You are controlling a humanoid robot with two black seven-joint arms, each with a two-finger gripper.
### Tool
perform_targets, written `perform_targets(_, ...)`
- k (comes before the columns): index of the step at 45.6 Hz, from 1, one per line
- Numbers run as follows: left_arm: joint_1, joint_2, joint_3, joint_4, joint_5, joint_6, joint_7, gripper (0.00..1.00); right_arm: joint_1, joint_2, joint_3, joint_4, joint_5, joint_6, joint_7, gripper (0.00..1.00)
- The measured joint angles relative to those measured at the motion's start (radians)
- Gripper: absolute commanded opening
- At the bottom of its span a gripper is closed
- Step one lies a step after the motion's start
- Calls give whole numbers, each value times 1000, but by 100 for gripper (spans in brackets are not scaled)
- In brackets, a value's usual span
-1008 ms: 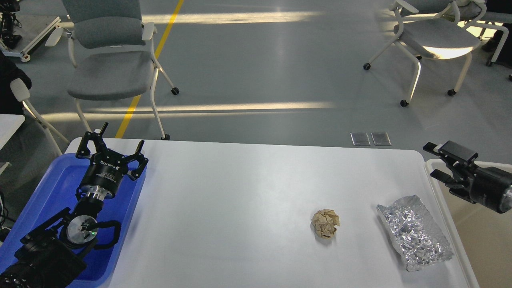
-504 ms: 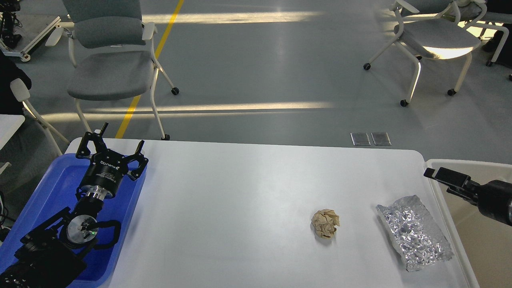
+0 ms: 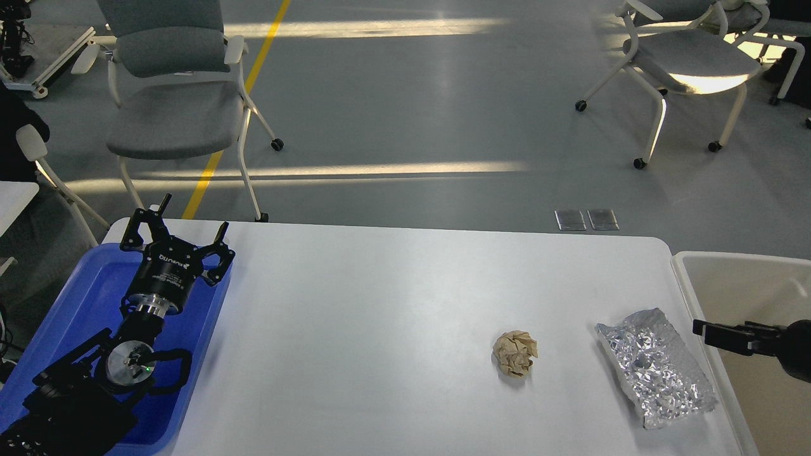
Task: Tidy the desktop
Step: 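Lower the open right gripper toward the silver foil wrapper, then close the right gripper on the silver foil wrapper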
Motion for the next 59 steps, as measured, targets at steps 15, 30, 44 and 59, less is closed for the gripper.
perform_targets(15,0,0,0,0,0,0,0,100,-29,141,-81,-171,15,-140,49,100)
perform_targets(30,0,0,0,0,0,0,0,100,-86,320,-105,-373,82,-226,66,99)
perform_targets(44,0,0,0,0,0,0,0,100,-120,421,-111,-518,97,-287,105,94)
perform_targets(59,0,0,0,0,0,0,0,100,-136,476,-125,-596,102,-303,116,75)
